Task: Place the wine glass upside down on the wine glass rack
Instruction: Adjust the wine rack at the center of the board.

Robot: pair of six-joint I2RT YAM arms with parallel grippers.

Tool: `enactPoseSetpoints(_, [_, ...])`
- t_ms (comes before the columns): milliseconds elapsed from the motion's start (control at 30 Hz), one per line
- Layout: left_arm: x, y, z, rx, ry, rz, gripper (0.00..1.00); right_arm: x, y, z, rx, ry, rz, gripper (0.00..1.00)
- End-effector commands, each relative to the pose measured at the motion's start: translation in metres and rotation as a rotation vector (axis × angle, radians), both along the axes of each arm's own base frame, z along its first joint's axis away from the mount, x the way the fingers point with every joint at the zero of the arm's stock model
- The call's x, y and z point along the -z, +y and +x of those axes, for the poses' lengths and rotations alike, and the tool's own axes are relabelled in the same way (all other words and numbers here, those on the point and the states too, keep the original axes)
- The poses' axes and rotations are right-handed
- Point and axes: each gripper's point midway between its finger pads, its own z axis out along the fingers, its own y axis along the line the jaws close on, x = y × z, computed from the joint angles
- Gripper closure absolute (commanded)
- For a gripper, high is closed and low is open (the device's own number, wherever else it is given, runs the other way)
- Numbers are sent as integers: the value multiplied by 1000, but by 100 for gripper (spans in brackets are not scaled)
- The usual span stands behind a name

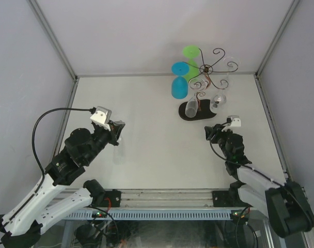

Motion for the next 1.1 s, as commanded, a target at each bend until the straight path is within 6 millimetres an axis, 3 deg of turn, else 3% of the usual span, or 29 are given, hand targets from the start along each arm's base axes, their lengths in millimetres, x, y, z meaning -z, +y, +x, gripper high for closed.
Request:
enactPoseSetpoints(0, [-4,-4,1,14,-17,-31,100,-45,12,28,-41,-172,41,58])
enactPoseSetpoints(200, [-2,-1,1,6,-20,-27,100,-50,-4,27,4,-154,38,59])
enactPoseSetpoints(300, [-3,-1,1,6,-20,-27,100,-68,-24,17,89,-142,5,59])
enactPoseSetpoints(467, [-1,-5,1,23,-13,-25,100,-127,-66,-11,255,-230,-57,58])
enactPoseSetpoints(600, [-1,-6,0,32,-11,-27,100,-183,-78,-29,269,-299,-118,59])
enactPoseSetpoints(733, [-2,-5,0,32,-13,-29,100,-231,-65,-30,163,-299,-182,59])
enactPoseSetpoints(867, [-1,-4,-1,31,-13,-31,100,-271,-37,-15,-12,-264,-251,58])
enactPoseSetpoints(1067, [0,-4,-1,33,-13,-32,100,-301,-5,21,-243,-181,-348,56])
